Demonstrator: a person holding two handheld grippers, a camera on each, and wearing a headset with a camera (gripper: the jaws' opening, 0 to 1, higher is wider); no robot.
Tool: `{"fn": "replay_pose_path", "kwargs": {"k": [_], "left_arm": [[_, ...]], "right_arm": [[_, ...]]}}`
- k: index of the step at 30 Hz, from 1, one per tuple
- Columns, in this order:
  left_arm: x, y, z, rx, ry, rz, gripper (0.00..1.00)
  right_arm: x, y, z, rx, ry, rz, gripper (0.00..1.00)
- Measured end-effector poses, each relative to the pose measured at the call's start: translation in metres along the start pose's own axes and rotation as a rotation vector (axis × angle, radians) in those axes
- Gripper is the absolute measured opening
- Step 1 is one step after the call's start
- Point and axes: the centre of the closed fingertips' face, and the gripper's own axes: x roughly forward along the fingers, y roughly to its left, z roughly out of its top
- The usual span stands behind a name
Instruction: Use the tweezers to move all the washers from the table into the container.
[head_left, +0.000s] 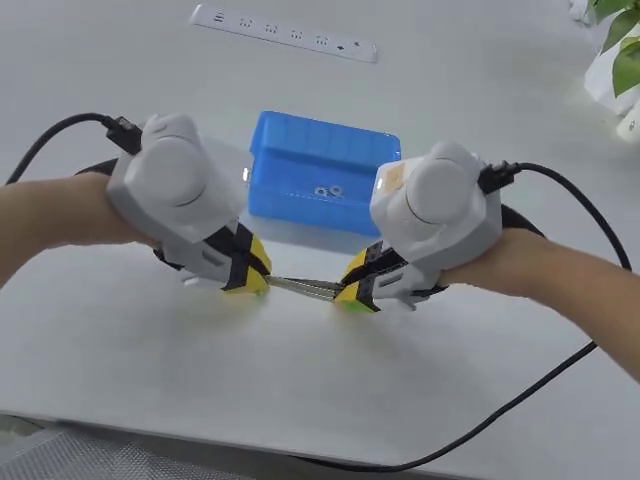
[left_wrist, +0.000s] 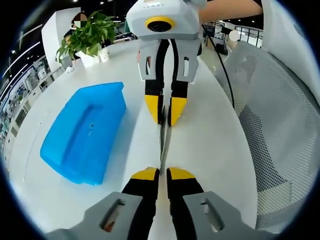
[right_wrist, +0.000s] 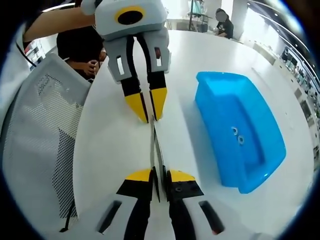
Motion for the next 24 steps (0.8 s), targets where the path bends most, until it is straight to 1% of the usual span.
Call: {"fn": "replay_pose_path", "kwargs": {"k": [3,7,10,12,14,15,16,17,18,19,20,21,22,23,24], "left_arm": [[0.0,0.001,0.0,0.002,0.005,0.002,0.1],[0.0,0.002,-0.001,-0.004,0.009,0.009,0.11],[-0.003,0.006,-0.004,-0.013,0.022,0.034,0.14],[-0.004,0.006,-0.006,-0.01,0.029,0.039,0.14],[-0.008,0.004,-0.01,-0.014,0.048,0.051,0.15],[-0.011,0.005,-0.012,-0.031,0.055,0.074,0.17],[-0.014,0.007,-0.012,-0.066,0.044,0.103,0.18],[-0.017,0.009,-0.011,-0.118,0.017,0.14,0.19],[-0.022,0.011,-0.009,-0.213,-0.038,0.191,0.19],[-0.027,0.009,-0.006,-0.278,-0.09,0.208,0.19],[-0.031,0.006,-0.004,-0.327,-0.133,0.222,0.19],[-0.039,0.001,-0.003,-0.37,-0.182,0.245,0.19],[-0.044,-0.004,-0.003,-0.384,-0.204,0.256,0.19],[-0.047,-0.009,-0.004,-0.391,-0.212,0.264,0.19],[-0.053,-0.017,-0.009,-0.41,-0.212,0.273,0.2]], "right_arm": [[0.0,0.002,0.0,-0.013,0.006,0.006,0.14],[0.0,0.003,0.0,-0.018,0.007,0.002,0.16],[-0.001,0.001,-0.002,-0.015,0.009,-0.018,0.21],[-0.004,0.0,-0.004,-0.02,0.011,-0.038,0.21],[-0.008,-0.001,-0.003,0.014,-0.025,-0.055,0.21],[-0.012,-0.001,-0.001,0.047,-0.056,-0.068,0.21],[-0.016,-0.001,0.001,0.059,-0.078,-0.079,0.21],[-0.019,-0.001,0.0,0.077,-0.095,-0.09,0.21],[-0.025,-0.002,-0.003,0.108,-0.109,-0.109,0.21],[-0.029,-0.002,-0.006,0.125,-0.122,-0.127,0.22],[-0.033,-0.004,-0.01,0.148,-0.133,-0.147,0.22],[-0.039,-0.004,-0.016,0.186,-0.152,-0.172,0.22],[-0.043,-0.003,-0.02,0.215,-0.17,-0.183,0.22],[-0.049,-0.002,-0.026,0.264,-0.197,-0.206,0.22],[-0.053,0.0,-0.031,0.287,-0.207,-0.222,0.22]]}}
